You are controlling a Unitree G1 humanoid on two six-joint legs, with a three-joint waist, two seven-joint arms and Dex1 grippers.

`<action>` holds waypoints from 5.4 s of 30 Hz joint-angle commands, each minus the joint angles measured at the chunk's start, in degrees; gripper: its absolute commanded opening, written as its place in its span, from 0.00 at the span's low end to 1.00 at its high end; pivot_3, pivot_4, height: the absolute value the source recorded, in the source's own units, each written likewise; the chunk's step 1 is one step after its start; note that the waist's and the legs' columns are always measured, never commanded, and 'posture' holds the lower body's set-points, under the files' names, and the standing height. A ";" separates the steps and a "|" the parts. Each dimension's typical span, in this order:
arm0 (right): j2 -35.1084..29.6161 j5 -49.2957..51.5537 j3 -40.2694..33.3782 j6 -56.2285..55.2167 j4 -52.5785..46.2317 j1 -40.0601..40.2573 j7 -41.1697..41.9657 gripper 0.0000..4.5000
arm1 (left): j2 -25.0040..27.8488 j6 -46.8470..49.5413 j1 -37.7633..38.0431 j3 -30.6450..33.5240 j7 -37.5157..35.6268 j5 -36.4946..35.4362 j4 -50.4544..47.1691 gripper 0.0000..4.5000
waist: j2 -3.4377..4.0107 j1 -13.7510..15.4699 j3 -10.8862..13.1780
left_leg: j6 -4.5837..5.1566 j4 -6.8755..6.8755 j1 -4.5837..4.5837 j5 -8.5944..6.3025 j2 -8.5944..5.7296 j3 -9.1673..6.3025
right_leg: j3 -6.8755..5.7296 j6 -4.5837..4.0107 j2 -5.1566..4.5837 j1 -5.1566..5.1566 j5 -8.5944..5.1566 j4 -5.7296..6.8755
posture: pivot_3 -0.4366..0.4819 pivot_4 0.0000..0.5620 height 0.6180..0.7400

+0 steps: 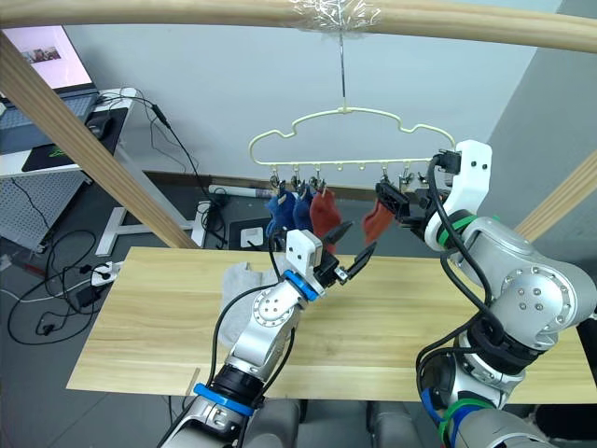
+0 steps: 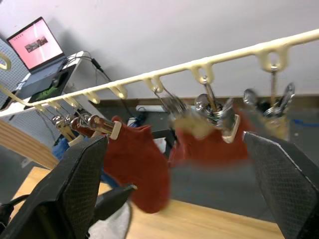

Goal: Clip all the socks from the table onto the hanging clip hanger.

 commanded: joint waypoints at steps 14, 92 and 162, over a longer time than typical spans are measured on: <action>-8.60 -13.13 23.53 -24.73 -7.49 15.00 -1.16 0.64 | 19.95 15.41 8.50 8.75 -15.49 -15.54 -25.64 1.00 | -0.04 -1.78 0.03 | -0.01 0.05 0.03 0.01 0.02 0.00 | 0.01 0.13 -0.01 0.02 -0.08 -0.01 | 0.80 0.44 1.00; -0.95 -31.00 29.80 -56.19 21.35 6.96 -0.06 0.02 | 21.39 21.59 4.70 12.41 -11.61 -20.72 -36.18 1.00 | -0.05 -1.44 0.06 | -0.01 0.02 0.06 0.01 0.04 0.03 | 0.03 0.02 0.00 0.01 -0.02 0.02 | 0.86 0.46 1.00; 1.05 -12.54 0.03 -4.35 17.57 -8.99 2.33 0.00 | 3.03 27.45 12.20 2.42 -6.86 -11.59 -24.12 0.01 | 0.03 -1.43 0.18 | 0.00 0.05 0.11 0.01 -0.01 0.03 | 0.05 0.03 -0.04 0.12 -0.01 -0.02 | 0.79 0.44 1.00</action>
